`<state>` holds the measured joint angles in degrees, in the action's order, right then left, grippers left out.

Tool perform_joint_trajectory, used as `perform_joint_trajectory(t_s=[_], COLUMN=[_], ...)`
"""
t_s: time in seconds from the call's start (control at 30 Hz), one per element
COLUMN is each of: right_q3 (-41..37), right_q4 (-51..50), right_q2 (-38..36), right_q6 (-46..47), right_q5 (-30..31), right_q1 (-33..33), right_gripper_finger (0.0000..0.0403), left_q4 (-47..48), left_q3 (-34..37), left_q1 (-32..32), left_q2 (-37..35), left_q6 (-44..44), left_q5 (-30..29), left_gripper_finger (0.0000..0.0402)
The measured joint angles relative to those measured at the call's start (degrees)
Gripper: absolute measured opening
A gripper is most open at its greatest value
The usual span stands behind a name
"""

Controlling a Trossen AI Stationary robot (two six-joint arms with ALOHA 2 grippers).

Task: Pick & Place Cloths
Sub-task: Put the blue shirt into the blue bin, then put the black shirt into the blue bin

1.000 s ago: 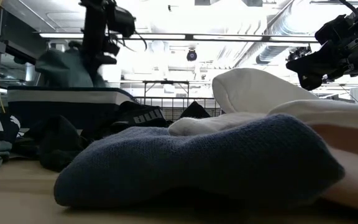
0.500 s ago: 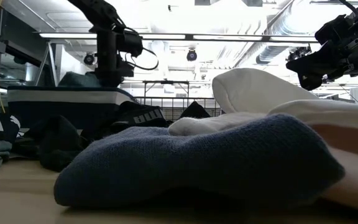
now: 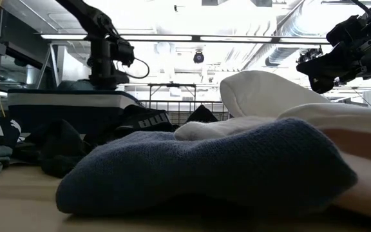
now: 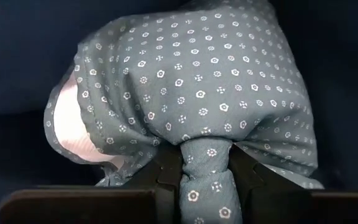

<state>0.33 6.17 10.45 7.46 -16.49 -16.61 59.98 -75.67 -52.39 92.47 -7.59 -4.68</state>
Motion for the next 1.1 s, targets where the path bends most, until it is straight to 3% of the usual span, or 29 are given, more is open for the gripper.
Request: perform_joint_trajectory(t_s=[0.23,0.5,0.67,1.0,1.1], right_q3=[0.0,0.0,0.0,0.0,0.0], right_q4=[0.0,0.0,0.0,0.0,0.0], right_q2=[0.0,0.0,0.0,0.0,0.0], right_q6=[0.0,0.0,0.0,0.0,0.0], right_q5=[0.0,0.0,0.0,0.0,0.0], right_q1=[0.0,0.0,0.0,0.0,0.0], right_gripper_finger=[0.0004,0.0004,0.0004,0.0004,0.0004], left_q4=[-5.0,-4.8,0.0,6.5,7.1], left_q3=[6.3,6.4,2.7,-4.7,-4.6], left_q1=[-1.3,-1.2,-1.2,-1.2,-1.2], left_q2=[0.0,0.0,-0.1,-6.3,-10.6], left_q6=[1.4,1.4,1.4,1.9,3.1], left_q5=[2.3,0.0,0.1,0.4,4.3], left_gripper_finger=[0.0073,0.0236,0.0299,0.0312,0.0312])
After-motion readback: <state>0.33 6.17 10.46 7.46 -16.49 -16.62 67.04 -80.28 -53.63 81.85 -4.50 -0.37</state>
